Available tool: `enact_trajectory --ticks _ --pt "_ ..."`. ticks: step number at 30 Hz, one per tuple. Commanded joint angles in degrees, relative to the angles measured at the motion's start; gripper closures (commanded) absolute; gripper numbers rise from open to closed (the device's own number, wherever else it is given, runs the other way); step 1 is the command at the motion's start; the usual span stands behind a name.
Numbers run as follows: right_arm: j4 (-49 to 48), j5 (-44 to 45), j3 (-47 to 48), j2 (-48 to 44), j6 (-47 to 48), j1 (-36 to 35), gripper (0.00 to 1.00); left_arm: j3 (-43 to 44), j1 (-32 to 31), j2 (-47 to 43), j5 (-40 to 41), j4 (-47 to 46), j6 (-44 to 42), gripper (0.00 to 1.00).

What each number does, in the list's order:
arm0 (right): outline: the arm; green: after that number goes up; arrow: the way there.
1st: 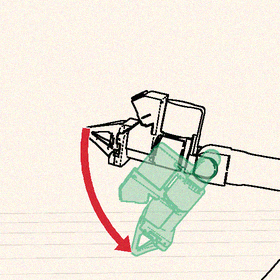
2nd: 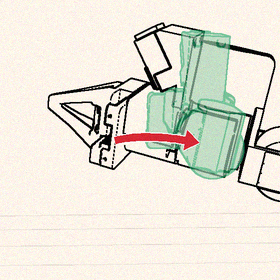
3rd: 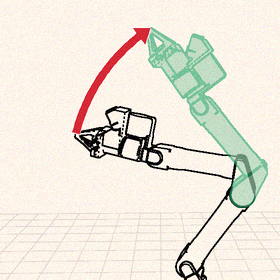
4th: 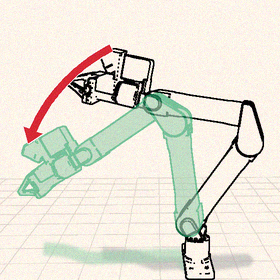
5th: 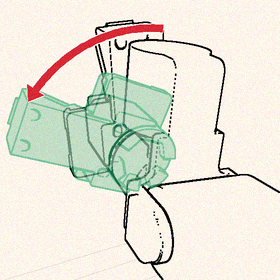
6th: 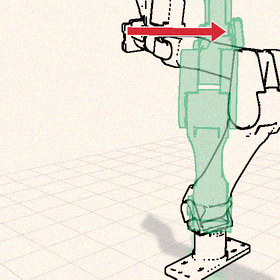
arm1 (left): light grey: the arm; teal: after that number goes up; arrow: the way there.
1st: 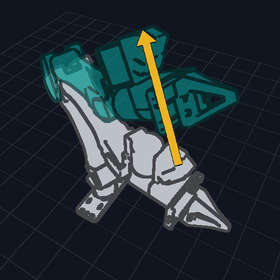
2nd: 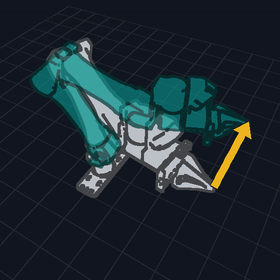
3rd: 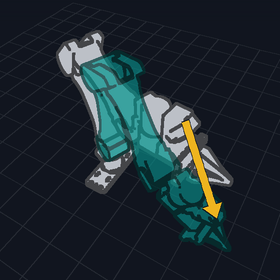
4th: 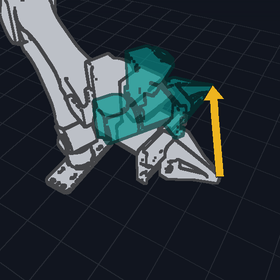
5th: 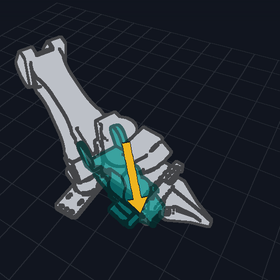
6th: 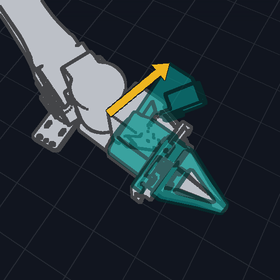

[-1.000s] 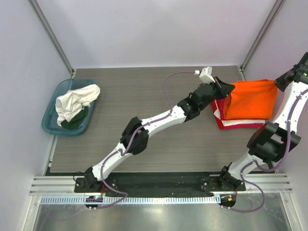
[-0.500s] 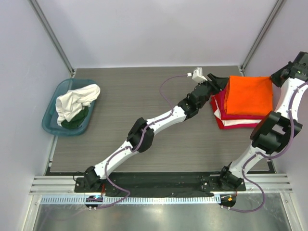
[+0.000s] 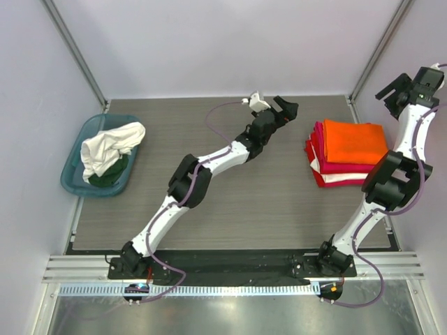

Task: Fold and stack the t-shirts
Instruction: Neatly place the folded tshirt to the corner, then reset both grippers

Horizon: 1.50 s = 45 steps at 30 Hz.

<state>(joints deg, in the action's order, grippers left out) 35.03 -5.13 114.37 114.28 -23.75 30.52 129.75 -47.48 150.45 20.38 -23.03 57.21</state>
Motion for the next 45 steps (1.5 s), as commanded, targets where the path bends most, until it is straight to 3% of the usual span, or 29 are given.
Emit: enact_trajectory --ticks 1,6,10,14,17,25,28,29,37,42,44,45 --pt "-2.2 -0.7 -1.5 -3.5 0.9 1.5 0.24 -5.4 -0.2 -14.6 -3.5 -0.5 -5.3 0.05" --pt "-1.5 -4.5 -9.7 -11.4 2.0 -2.1 0.38 -20.5 0.5 -29.5 -5.0 6.1 -6.7 0.03" --pt "-1.2 -3.9 -19.0 -16.9 2.1 -6.2 0.60 -30.7 2.0 -38.7 -6.4 11.7 -5.8 0.02" --pt "-4.7 -16.0 -28.6 -21.4 -2.6 -6.4 0.77 -43.1 2.8 -47.5 -7.4 13.1 -5.8 0.02" --pt "-14.5 -20.2 -38.1 -26.9 -7.3 -6.4 0.79 -50.3 2.9 -53.7 -7.5 14.1 -7.5 0.02" --pt "-21.3 -27.6 -50.8 -36.3 -9.2 -9.6 0.89 -61.1 3.7 -66.2 -4.4 26.9 -13.3 0.00" --pt "-21.1 -20.5 -54.7 -40.9 -6.9 -15.5 0.89 -64.0 4.3 -71.2 -0.9 30.7 -15.3 0.00" --pt "-20.9 -18.3 -55.6 -42.0 -6.7 -20.6 0.89 -66.4 4.4 -72.4 -0.2 30.9 -15.9 0.00" --pt "-24.6 -3.5 -65.8 -49.2 -5.5 -41.9 0.89 -76.0 5.6 -81.9 6.1 35.1 -19.8 0.00" --pt "-25.4 11.9 -74.6 -52.7 -2.8 -57.0 0.89 -82.9 5.6 -85.8 8.7 37.0 -23.0 0.00" --pt "-27.3 13.9 -77.7 -54.9 -3.1 -58.4 0.85 -86.5 5.6 -88.6 7.9 36.7 -23.7 0.00" --pt "-27.6 15.4 -80.3 -55.6 -3.7 -58.6 0.78 -87.7 5.6 -89.6 5.7 35.8 -24.5 0.00"
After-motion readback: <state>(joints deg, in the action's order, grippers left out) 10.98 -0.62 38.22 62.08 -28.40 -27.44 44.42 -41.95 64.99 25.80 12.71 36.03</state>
